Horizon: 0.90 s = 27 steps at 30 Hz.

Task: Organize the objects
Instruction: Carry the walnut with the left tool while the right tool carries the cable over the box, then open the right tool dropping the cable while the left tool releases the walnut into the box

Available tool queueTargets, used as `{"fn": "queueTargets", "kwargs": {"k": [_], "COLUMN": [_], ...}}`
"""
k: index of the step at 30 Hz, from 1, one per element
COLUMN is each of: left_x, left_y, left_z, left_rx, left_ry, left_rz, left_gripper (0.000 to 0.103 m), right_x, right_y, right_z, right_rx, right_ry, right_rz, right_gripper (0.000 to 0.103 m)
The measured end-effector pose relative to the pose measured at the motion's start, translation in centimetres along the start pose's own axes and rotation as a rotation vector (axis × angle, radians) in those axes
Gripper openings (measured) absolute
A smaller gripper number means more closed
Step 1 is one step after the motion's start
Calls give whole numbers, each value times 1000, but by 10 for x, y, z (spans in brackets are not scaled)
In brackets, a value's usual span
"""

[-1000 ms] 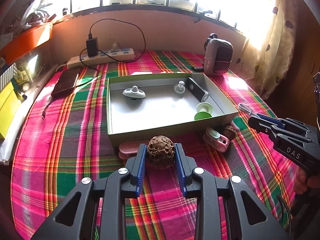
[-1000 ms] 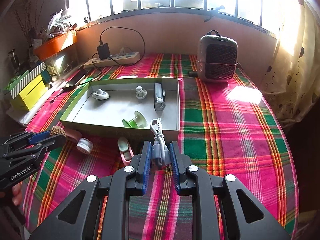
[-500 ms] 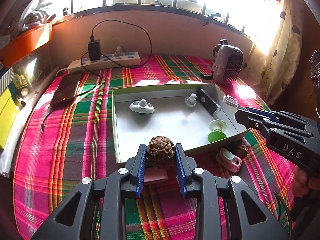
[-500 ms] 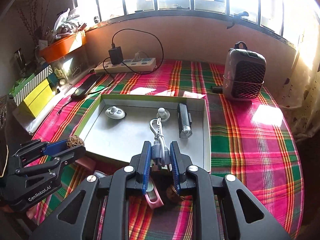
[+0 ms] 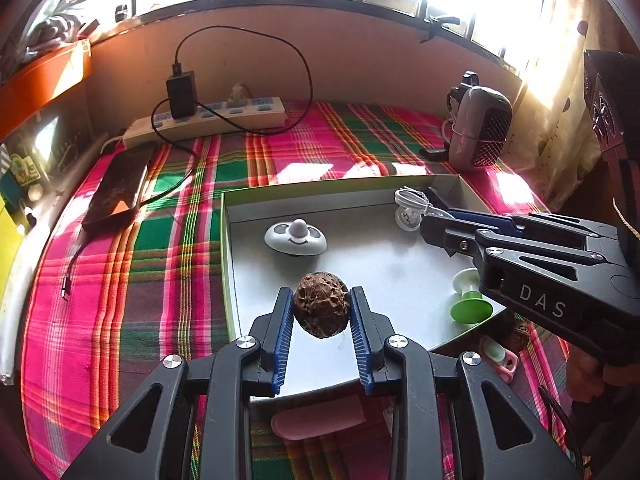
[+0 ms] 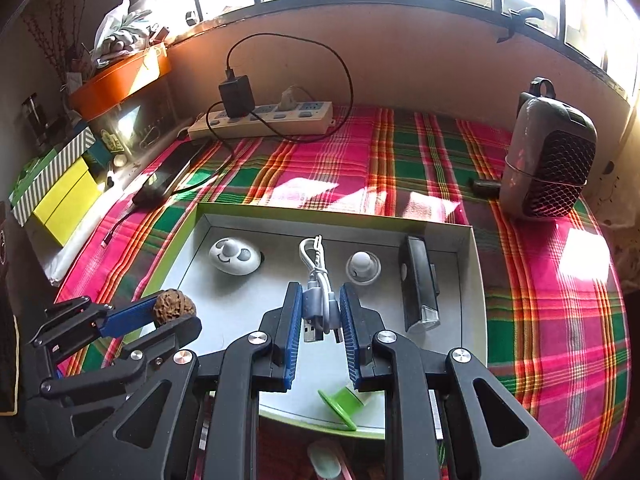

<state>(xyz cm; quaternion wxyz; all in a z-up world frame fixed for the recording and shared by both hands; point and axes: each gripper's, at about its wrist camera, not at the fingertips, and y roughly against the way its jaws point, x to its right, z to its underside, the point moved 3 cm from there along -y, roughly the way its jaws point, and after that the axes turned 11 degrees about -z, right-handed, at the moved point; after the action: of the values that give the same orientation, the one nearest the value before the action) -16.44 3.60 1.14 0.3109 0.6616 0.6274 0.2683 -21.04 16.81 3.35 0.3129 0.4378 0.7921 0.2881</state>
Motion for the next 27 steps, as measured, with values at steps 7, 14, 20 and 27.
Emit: {"fn": "queueTargets", "kwargs": {"k": [7, 14, 20, 27], "left_x": [1, 3, 5, 6], "left_y": [-17, -32, -38, -39], "left_z": [-8, -10, -10, -12], "left_rx": [-17, -42, -48, -47], "left_ry": [-17, -31, -39, -43], "left_rz": [-6, -10, -9, -15], "left_gripper": [26, 26, 26, 26], "right_x": [4, 8, 8, 9], "right_y": [-25, -43, -50, -53], "right_z": [-6, -9, -10, -10], "right_rx": [-41, -72, -84, -95], "right_ry": [-4, -10, -5, -5], "right_rz": [-1, -1, 8, 20], "right_gripper": [20, 21, 21, 21]}}
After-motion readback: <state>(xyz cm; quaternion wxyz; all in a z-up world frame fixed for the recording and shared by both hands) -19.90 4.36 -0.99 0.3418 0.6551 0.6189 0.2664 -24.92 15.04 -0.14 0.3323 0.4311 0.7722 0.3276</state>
